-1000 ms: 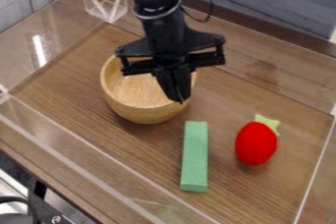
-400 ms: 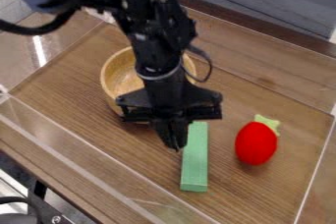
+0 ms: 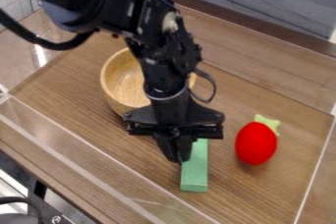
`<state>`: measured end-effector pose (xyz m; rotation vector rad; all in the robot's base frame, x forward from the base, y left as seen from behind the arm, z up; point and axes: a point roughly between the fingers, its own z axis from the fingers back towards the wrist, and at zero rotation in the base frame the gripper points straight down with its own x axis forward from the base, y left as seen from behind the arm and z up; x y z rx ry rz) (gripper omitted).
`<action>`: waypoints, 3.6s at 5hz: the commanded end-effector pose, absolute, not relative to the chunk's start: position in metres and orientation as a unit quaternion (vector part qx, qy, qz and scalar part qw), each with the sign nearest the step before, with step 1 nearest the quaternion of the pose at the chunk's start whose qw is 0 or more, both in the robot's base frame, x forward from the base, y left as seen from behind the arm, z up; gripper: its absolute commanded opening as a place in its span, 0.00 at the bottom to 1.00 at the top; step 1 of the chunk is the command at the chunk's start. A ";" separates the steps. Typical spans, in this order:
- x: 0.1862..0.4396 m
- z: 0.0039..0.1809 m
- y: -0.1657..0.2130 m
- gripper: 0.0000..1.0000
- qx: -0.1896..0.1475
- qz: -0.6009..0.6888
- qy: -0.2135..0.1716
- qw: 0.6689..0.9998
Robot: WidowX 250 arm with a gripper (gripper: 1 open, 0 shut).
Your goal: Put the green block in the brown bowl
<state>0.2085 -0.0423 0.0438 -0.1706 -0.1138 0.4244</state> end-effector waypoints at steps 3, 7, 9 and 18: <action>0.220 0.027 -0.049 1.00 -0.090 0.211 -0.068 0.971; 0.223 0.023 -0.057 0.00 -0.084 0.206 -0.076 0.972; 0.224 0.023 -0.060 0.00 -0.083 0.197 -0.082 0.973; 0.237 0.110 -0.016 0.00 -0.077 0.206 -0.132 0.967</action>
